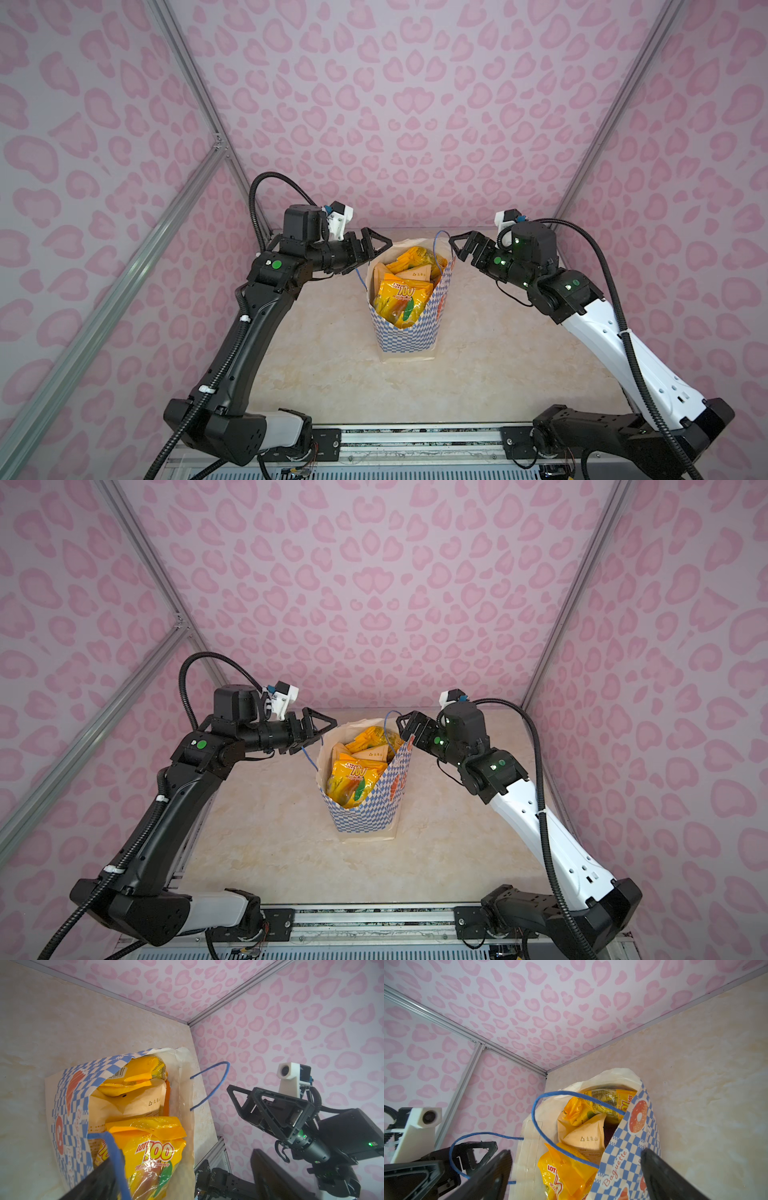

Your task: Place the snacks into the paper bag

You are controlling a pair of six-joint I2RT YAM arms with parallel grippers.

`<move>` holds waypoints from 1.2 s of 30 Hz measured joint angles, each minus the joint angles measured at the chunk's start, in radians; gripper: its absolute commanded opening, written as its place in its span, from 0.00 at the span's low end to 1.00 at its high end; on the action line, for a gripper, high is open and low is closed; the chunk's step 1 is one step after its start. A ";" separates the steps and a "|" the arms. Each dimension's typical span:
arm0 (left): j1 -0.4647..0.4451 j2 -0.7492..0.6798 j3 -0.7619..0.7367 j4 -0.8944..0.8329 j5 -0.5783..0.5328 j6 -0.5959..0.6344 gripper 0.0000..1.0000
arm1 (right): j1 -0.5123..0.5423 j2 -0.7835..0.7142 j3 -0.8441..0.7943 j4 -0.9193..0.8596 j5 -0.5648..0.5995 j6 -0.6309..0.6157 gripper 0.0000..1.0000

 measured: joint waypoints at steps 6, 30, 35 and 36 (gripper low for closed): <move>0.000 -0.058 0.009 -0.134 -0.141 0.088 0.97 | 0.006 -0.048 -0.012 -0.041 0.102 -0.052 0.99; 0.009 -0.659 -0.902 0.235 -1.044 0.166 0.97 | -0.267 -0.395 -0.682 0.229 0.451 -0.450 0.99; 0.034 -0.570 -1.039 0.437 -1.225 0.167 0.97 | -0.428 -0.385 -0.919 0.484 0.379 -0.439 0.99; 0.038 -0.549 -1.049 0.476 -1.257 0.167 0.97 | -0.438 -0.379 -0.954 0.537 0.369 -0.439 0.99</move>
